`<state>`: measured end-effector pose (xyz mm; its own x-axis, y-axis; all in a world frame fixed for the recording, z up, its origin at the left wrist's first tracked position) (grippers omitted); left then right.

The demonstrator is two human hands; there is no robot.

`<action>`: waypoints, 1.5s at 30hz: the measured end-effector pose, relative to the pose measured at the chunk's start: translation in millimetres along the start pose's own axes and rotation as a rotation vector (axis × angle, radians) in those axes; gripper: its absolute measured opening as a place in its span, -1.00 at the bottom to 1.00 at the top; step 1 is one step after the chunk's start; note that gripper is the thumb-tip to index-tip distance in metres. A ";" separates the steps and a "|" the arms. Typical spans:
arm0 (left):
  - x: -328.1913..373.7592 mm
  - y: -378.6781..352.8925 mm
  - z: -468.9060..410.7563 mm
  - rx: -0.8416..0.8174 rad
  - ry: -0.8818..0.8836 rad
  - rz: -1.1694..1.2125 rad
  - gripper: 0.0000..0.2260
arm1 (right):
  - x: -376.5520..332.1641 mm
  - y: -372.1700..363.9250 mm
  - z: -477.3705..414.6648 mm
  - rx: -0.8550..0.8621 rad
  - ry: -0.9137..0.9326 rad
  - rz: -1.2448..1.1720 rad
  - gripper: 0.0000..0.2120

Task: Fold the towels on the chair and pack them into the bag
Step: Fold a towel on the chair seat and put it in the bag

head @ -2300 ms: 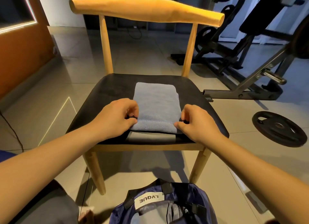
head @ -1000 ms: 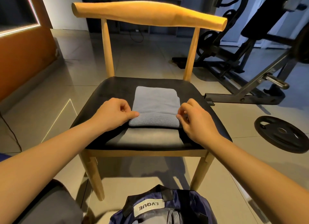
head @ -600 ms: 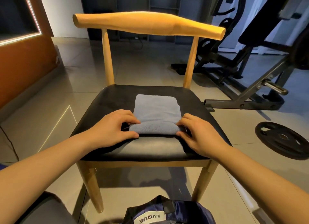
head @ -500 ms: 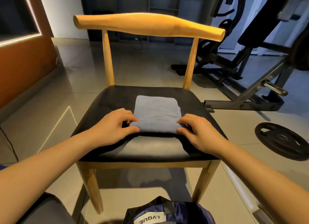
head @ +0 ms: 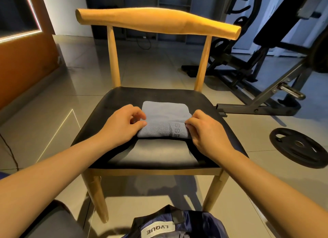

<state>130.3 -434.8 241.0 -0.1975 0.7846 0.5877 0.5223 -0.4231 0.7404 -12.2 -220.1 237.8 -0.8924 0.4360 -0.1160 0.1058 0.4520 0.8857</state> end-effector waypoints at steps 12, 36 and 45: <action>-2.7 3.6 5.0 -0.160 -0.166 -0.030 -0.63 | 10.0 6.6 -2.2 -0.253 -0.026 -0.256 -0.81; -11.0 -2.4 1.5 -0.057 -0.259 -0.126 -0.62 | 7.2 2.9 -4.6 -0.159 0.000 -0.161 -0.70; -5.6 -3.8 -3.6 -0.190 -0.053 0.214 -0.86 | 17.8 5.5 -7.8 -0.254 -0.265 -0.594 -0.92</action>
<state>126.5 -439.2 236.1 -0.0528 0.6888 0.7231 0.3817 -0.6552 0.6520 -31.0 -216.0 244.2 -0.6267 0.3610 -0.6906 -0.5018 0.4910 0.7121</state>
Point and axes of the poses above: each hand's wrist, its own z-axis away from the middle knuckle, its own y-axis out of the back of the hand, x = y × z, the point moved 4 cm from there along -z, towards the middle knuckle
